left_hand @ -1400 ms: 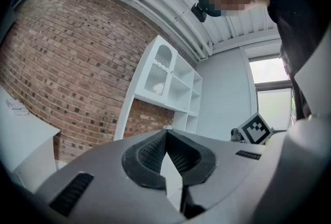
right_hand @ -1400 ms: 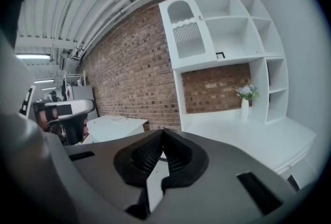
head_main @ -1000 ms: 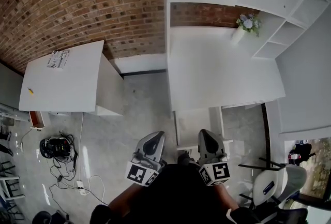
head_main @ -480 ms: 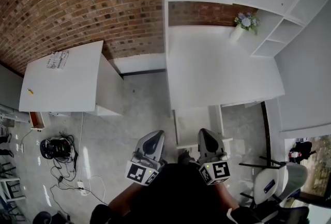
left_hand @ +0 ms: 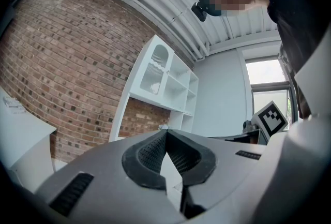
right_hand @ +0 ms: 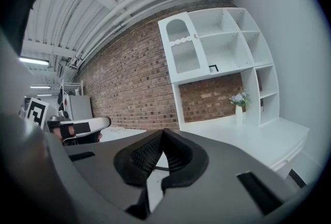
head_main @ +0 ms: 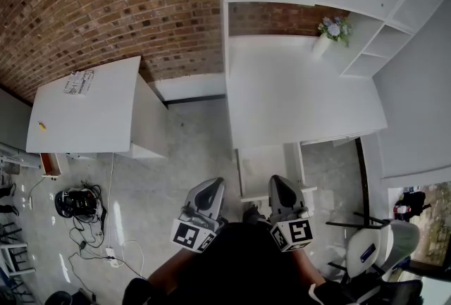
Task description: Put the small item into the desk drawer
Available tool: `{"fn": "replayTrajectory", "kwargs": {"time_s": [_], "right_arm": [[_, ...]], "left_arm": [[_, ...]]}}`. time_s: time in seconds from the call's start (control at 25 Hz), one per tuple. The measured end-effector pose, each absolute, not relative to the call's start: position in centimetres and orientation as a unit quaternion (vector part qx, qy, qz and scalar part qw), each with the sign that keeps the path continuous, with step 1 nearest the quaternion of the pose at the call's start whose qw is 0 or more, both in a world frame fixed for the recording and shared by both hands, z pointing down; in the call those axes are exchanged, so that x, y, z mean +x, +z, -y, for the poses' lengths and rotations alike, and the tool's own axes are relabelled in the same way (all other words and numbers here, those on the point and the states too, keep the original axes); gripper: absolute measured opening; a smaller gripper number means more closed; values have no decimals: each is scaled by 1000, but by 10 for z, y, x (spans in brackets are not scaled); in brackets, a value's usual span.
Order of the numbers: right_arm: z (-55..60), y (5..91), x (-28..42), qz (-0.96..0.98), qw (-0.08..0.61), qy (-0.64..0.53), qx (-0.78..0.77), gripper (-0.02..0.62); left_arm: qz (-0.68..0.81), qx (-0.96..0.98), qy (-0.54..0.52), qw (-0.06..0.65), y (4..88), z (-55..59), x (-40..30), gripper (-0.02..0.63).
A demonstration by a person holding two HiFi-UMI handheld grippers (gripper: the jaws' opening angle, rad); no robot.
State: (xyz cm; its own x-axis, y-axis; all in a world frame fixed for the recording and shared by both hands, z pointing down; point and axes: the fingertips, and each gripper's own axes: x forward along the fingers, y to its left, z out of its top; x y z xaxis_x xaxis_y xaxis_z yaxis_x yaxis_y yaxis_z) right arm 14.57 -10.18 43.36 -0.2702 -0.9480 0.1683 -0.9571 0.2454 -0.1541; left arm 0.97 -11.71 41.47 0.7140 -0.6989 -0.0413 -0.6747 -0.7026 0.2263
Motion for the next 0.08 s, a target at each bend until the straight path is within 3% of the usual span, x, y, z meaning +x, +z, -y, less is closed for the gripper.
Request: {"fn": "replayTrajectory", "kwargs": {"time_s": [0.08], "right_arm": [[100,434,146,788,18,115,604,14]], "left_arm": [[372,921,-63,98,415,115,11,21]]}}
